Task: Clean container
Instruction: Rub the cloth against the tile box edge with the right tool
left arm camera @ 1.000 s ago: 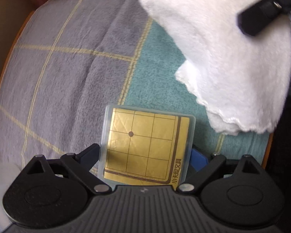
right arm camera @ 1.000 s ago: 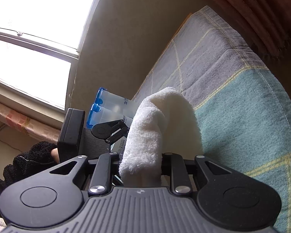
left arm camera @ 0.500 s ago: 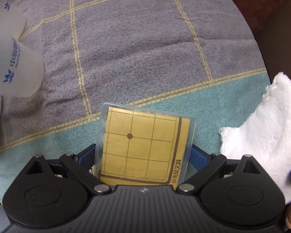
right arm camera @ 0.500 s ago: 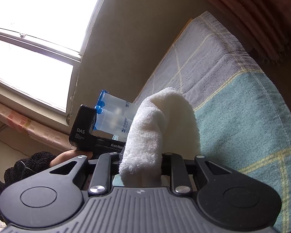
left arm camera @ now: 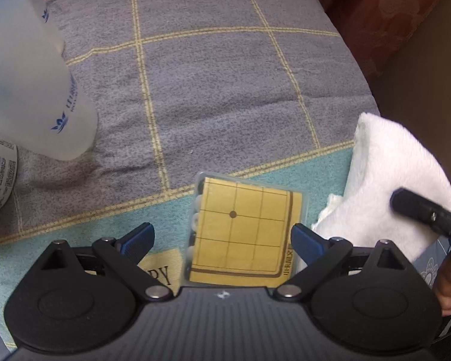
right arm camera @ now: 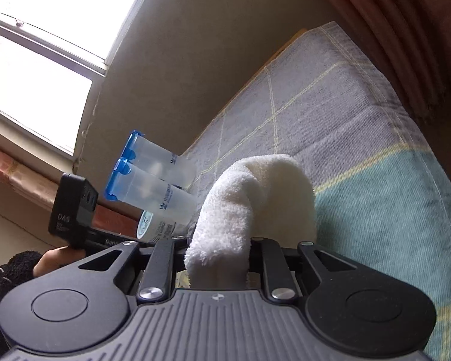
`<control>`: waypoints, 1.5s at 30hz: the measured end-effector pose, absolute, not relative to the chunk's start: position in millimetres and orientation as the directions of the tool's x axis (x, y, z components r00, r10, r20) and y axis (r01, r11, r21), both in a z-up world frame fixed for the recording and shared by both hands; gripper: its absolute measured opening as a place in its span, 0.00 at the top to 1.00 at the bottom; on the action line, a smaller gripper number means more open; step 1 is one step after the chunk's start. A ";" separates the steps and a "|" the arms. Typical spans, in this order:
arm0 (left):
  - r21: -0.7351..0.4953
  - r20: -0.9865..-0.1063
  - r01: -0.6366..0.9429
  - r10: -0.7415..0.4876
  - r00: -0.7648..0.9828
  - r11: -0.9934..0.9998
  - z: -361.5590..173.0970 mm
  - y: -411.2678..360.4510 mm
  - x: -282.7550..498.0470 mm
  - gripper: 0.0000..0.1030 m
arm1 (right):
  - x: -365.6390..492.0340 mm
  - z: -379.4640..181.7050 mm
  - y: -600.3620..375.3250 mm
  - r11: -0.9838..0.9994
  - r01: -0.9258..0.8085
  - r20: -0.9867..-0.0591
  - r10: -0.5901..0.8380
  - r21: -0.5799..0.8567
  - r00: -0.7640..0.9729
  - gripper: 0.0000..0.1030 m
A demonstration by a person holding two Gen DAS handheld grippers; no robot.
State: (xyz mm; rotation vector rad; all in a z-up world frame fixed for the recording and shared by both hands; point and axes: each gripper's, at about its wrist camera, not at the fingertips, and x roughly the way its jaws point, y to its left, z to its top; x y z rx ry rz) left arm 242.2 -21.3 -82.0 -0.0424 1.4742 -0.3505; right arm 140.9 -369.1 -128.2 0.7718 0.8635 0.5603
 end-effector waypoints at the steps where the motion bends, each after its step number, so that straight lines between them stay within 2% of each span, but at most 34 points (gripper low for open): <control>1: -0.242 -0.964 0.206 -0.258 0.055 0.948 -82.1 -20.1 240.0 0.06 | 147.4 -130.5 -363.3 0.618 -0.122 -0.476 0.703 0.777 0.529 0.79; 6: -0.264 -0.958 0.197 -0.280 0.062 0.944 -91.3 -16.3 233.4 0.05 | 158.5 -148.5 -340.3 0.656 -0.081 -0.547 0.685 0.751 0.482 0.78; 21: -0.290 -0.948 0.208 -0.310 0.074 0.934 -93.6 -32.8 223.6 0.02 | 111.0 -158.0 -327.8 0.577 -0.077 -0.516 0.775 0.813 0.365 0.77; 35: -0.282 -0.953 0.219 -0.300 0.052 0.934 -95.5 -36.9 223.1 0.00 | 173.7 -148.7 -338.9 0.631 -0.080 -0.538 0.715 0.772 0.447 0.77; 45: -0.283 -0.952 0.226 -0.301 0.050 0.932 -96.6 -38.0 222.7 0.00 | 139.3 -155.9 -324.6 0.604 -0.101 -0.535 0.762 0.791 0.364 0.76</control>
